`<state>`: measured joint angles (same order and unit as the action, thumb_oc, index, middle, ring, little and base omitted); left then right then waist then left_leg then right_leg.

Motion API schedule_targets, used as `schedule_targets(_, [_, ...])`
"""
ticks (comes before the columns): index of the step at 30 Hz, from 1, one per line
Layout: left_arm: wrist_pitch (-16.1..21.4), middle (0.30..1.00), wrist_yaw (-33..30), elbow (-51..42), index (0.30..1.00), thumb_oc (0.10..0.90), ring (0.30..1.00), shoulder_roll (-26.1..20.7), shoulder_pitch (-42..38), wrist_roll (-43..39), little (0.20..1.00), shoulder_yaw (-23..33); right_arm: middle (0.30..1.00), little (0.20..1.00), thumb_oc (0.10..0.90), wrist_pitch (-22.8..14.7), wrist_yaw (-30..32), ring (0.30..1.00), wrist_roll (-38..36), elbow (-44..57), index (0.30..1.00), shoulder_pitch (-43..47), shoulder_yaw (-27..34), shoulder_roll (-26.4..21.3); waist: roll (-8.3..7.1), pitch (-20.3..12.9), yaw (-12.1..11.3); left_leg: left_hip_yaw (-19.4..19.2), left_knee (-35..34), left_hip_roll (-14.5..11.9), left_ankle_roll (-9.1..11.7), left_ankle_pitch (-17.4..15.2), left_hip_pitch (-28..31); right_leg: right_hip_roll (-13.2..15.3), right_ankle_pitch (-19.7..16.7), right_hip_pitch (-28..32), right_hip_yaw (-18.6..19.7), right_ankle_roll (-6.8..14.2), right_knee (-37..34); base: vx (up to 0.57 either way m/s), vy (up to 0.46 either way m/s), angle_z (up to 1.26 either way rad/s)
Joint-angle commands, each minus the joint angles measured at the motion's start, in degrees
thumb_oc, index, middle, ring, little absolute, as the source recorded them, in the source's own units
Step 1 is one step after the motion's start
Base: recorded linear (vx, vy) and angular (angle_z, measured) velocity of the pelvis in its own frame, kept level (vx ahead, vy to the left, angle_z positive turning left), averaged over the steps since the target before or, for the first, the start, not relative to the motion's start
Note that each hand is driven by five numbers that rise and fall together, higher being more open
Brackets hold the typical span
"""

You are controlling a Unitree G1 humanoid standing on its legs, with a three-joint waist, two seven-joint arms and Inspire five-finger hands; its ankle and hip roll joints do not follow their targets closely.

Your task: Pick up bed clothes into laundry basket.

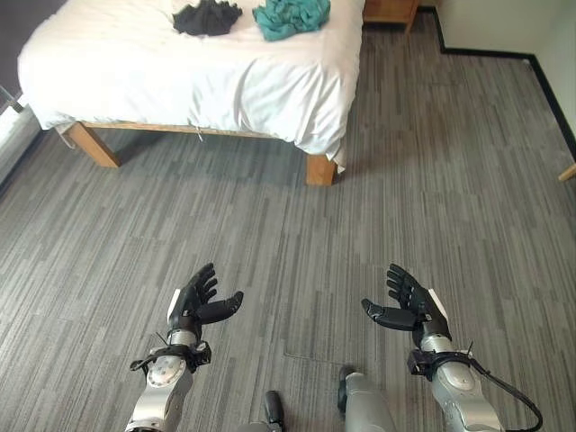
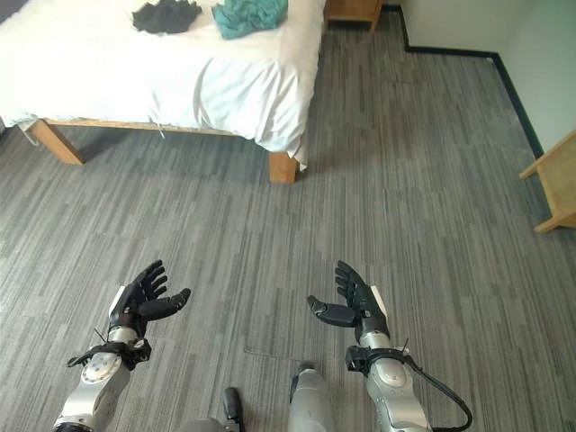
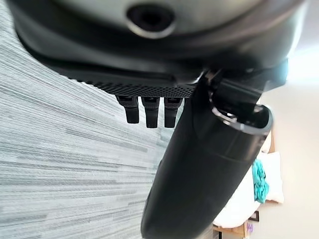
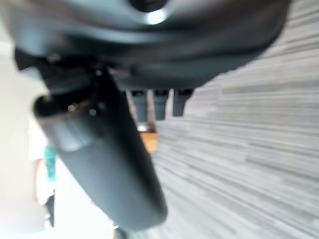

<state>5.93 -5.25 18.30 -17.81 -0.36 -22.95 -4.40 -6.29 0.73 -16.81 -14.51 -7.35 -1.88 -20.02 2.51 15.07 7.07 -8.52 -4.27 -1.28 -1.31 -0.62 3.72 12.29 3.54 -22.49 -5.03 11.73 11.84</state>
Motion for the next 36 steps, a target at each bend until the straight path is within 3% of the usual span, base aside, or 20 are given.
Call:
schedule_targets(1, [5.8,0.900,2.0,-4.1,0.900,0.800,0.900,-2.1,-6.6,-0.1,0.900,0.8,0.900,0.900,0.800,-4.3,-0.1,0.900,-0.5,5.9,0.900,1.8,2.4,-1.5,-0.58,-2.9,3.4,1.1,0.9,-0.2,5.7,-7.6,16.8,-1.8,-15.3,1.4,-0.7,1.8,-5.8,0.64,-0.324,0.37])
schedule_targets(3, [6.7,0.900,4.9,-4.4,0.900,0.800,0.900,-1.0,-7.0,-3.8,0.900,-1.1,0.900,0.900,0.800,-4.2,-0.6,0.900,-0.1,5.0,0.900,1.9,2.2,-4.0,-0.60,-3.1,4.7,2.0,20.4,-3.1,9.8,3.5,12.6,-3.8,-13.7,3.6,0.0,-1.8,-1.2,0.43,-0.267,0.69])
schedule_targets(4, [6.7,0.900,4.9,-4.4,0.900,0.800,0.900,-1.0,-7.0,-3.8,0.900,-1.1,0.900,0.900,0.800,-4.2,-0.6,0.900,-0.1,5.0,0.900,1.9,2.2,-4.0,-0.78,-3.3,4.8,2.2,20.5,-2.9,9.7,3.7,12.2,-3.6,-13.9,3.5,0.0,-1.8,-1.4,0.28,-0.267,0.90])
schedule_targets(5, [6.4,0.900,6.2,-4.6,0.900,0.800,0.900,-1.2,-7.5,-5.9,0.900,-1.5,0.900,0.900,0.800,-4.3,-0.7,0.900,-1.2,5.3,0.900,2.1,2.0,-4.6,-1.54,-3.4,4.3,0.2,32.4,-5.5,10.7,10.4,6.5,-4.0,-11.4,7.0,-0.6,-4.7,-1.6,0.43,-0.485,0.55])
schedule_targets(6, [6.5,0.900,9.2,-5.3,0.900,0.800,0.900,-0.5,-7.4,-11.6,0.900,-1.6,0.900,0.900,0.800,-5.2,-1.0,0.900,-4.5,5.0,0.900,2.3,2.4,-5.2,-4.20,-2.2,1.5,-1.0,45.2,-6.2,9.7,12.1,-2.3,-4.2,-7.9,12.5,-0.4,-8.0,-3.0,0.58,-0.635,0.33])
schedule_targets(8, [6.6,0.900,11.0,-5.5,0.900,0.800,0.900,0.3,-7.0,-15.9,0.900,-0.9,0.900,0.900,0.800,-5.2,-1.2,0.900,-4.6,4.5,0.900,2.6,2.8,-6.1,-4.98,-1.6,-0.2,-2.8,46.5,-7.3,9.5,10.1,-6.3,-4.6,-6.8,15.1,-1.1,-8.4,-3.7,0.42,-0.380,0.22])
schedule_targets(9, [6.2,0.900,13.3,-5.5,0.900,0.800,0.900,1.9,-5.7,-22.9,0.900,1.6,0.900,0.900,0.800,-4.8,-0.7,0.900,-3.1,4.8,0.900,1.8,3.9,-7.1,-5.42,-1.1,-2.0,-5.7,42.7,-10.2,9.7,10.0,-9.3,-5.0,-5.3,18.6,-1.8,-8.7,-4.5,0.30,-0.158,0.03])
schedule_targets(10, [6.2,0.900,13.3,-5.5,0.900,0.800,0.900,1.9,-5.7,-23.0,0.900,1.7,0.900,0.900,0.800,-4.8,-0.7,0.900,-3.1,4.8,0.900,1.8,3.9,-7.1,-5.57,-1.2,-2.0,-5.8,42.4,-10.0,9.6,10.3,-9.3,-4.8,-5.5,18.5,-1.7,-8.7,-4.7,0.46,-0.205,0.01])
schedule_targets(11, [5.7,0.900,15.1,-5.4,0.900,0.800,0.900,2.9,-4.5,-26.6,0.900,3.2,0.900,0.900,0.800,-5.0,-0.9,0.900,-3.1,5.3,0.900,0.9,5.1,-7.1,-5.33,-1.7,-2.2,-8.4,38.7,-12.8,10.1,11.1,-9.2,-5.1,-4.3,20.2,-2.6,-8.7,-5.4,0.49,-0.060,0.04])
schedule_targets(12, [7.6,0.900,15.1,-5.8,0.900,0.800,0.900,4.5,-2.4,-29.8,0.900,6.8,0.900,0.900,0.800,-5.7,-0.9,0.900,-3.8,6.9,0.900,-0.6,8.4,-6.2,-4.26,-2.6,-2.8,-12.7,27.7,-16.0,11.6,13.2,-9.4,-5.6,-2.0,23.4,-4.4,-8.2,-6.2,0.50,-0.061,-0.02])
schedule_targets(13, [7.6,0.900,15.1,-5.9,0.900,0.800,0.900,4.5,-2.3,-29.8,0.900,6.8,0.900,0.900,0.800,-5.7,-1.0,0.900,-3.8,6.9,0.900,-0.6,8.4,-6.2,-4.40,-2.8,-2.8,-13.0,27.1,-15.8,11.5,13.7,-9.1,-5.4,-2.2,23.3,-4.3,-8.2,-6.4,0.63,0.054,0.12])
schedule_targets(14, [10.2,0.900,12.5,-5.7,0.900,0.800,0.900,5.0,-2.4,-30.5,0.900,10.0,0.900,0.900,0.800,-6.4,-0.7,0.900,-3.8,7.9,0.900,-0.8,9.7,-6.0,-3.62,-3.2,-3.3,-11.9,16.4,-15.2,11.7,14.1,-8.7,-5.3,-0.5,25.1,-5.3,-7.1,-6.3,0.28,0.069,0.46])
schedule_targets(15, [10.2,0.900,12.4,-5.7,0.900,0.800,0.900,5.0,-2.4,-30.5,0.900,10.1,0.900,0.900,0.800,-6.4,-0.7,0.900,-3.8,7.9,0.900,-0.7,9.7,-6.1,-3.67,-3.2,-3.2,-12.0,15.7,-15.0,11.6,14.6,-8.5,-5.2,-0.8,25.1,-5.4,-7.1,-6.4,0.59,0.168,0.61])
schedule_targets(16, [12.8,0.900,9.5,-6.0,0.900,0.800,0.900,5.3,-3.2,-30.6,0.900,13.4,0.900,0.900,0.800,-6.9,-0.5,0.900,-3.8,9.1,0.900,0.1,10.4,-6.1,-3.14,-4.1,-3.8,-12.3,8.5,-15.9,12.4,16.1,-9.4,-4.5,0.4,27.8,-6.3,-6.1,-7.0,0.31,0.097,0.40])
schedule_targets(19, [14.1,0.900,6.7,-5.9,0.900,0.800,0.900,4.4,-3.4,-27.8,0.900,15.3,0.900,0.900,0.800,-7.0,-0.4,0.900,-4.6,9.5,0.900,1.3,10.9,-6.6,-2.54,-5.7,-4.3,-13.7,5.5,-17.0,13.5,18.2,-9.3,-3.8,1.2,32.2,-7.7,-4.9,-9.3,0.52,0.160,0.15])
schedule_targets(23, [14.3,0.900,4.5,-5.9,0.900,0.800,0.900,3.9,-2.7,-26.1,0.900,16.6,0.900,0.900,0.800,-6.5,-1.0,0.900,-3.9,10.5,0.900,1.8,10.0,-6.2,-2.40,-7.5,-5.4,-13.0,5.5,-14.9,12.3,15.7,-8.8,-1.2,2.5,37.1,-8.7,-3.1,-10.3,0.44,0.184,0.17])
schedule_targets(26, [13.5,0.900,3.4,-5.6,0.900,0.800,0.900,2.0,-2.1,-22.6,0.900,15.6,0.900,0.900,0.800,-6.6,0.5,0.900,-5.7,9.7,0.900,2.6,10.1,-3.3,-3.80,-7.3,-6.3,-13.8,6.2,-7.9,7.2,9.9,-6.9,5.3,-7.4,31.7,-5.7,-0.9,4.2,0.40,0.319,0.23])
schedule_targets(31, [12.4,0.900,3.6,-5.1,0.900,0.800,0.900,0.3,-2.0,-20.3,0.900,15.2,0.900,0.900,0.800,-5.9,0.2,0.900,-3.2,10.8,0.900,2.8,9.0,-2.5,-3.03,-5.2,-4.9,-14.3,1.6,-1.9,2.1,5.0,0.0,8.3,-17.7,21.4,-2.9,-0.3,21.6,0.30,0.300,0.48])
schedule_targets(34, [12.0,0.900,3.5,-5.6,0.900,0.800,0.900,-0.1,-1.9,-20.1,0.900,15.6,0.900,0.900,0.800,-5.6,0.0,0.900,-3.3,11.0,0.900,2.7,8.8,-2.3,-2.70,-4.7,-4.1,-15.0,0.2,-0.8,1.6,3.5,2.8,9.4,-18.0,18.0,-4.7,-0.1,22.1,0.36,0.175,0.35])
schedule_targets(36, [12.3,0.900,4.2,-6.0,0.900,0.800,0.900,-0.2,-1.4,-20.6,0.900,16.3,0.900,0.900,0.800,-5.1,-0.4,0.900,-2.2,11.5,0.900,1.6,10.5,-2.9,-1.95,-3.7,-2.2,-14.1,0.1,-0.6,1.9,1.2,5.3,7.5,-15.2,13.1,-4.9,-0.2,19.7,0.47,0.100,0.16])
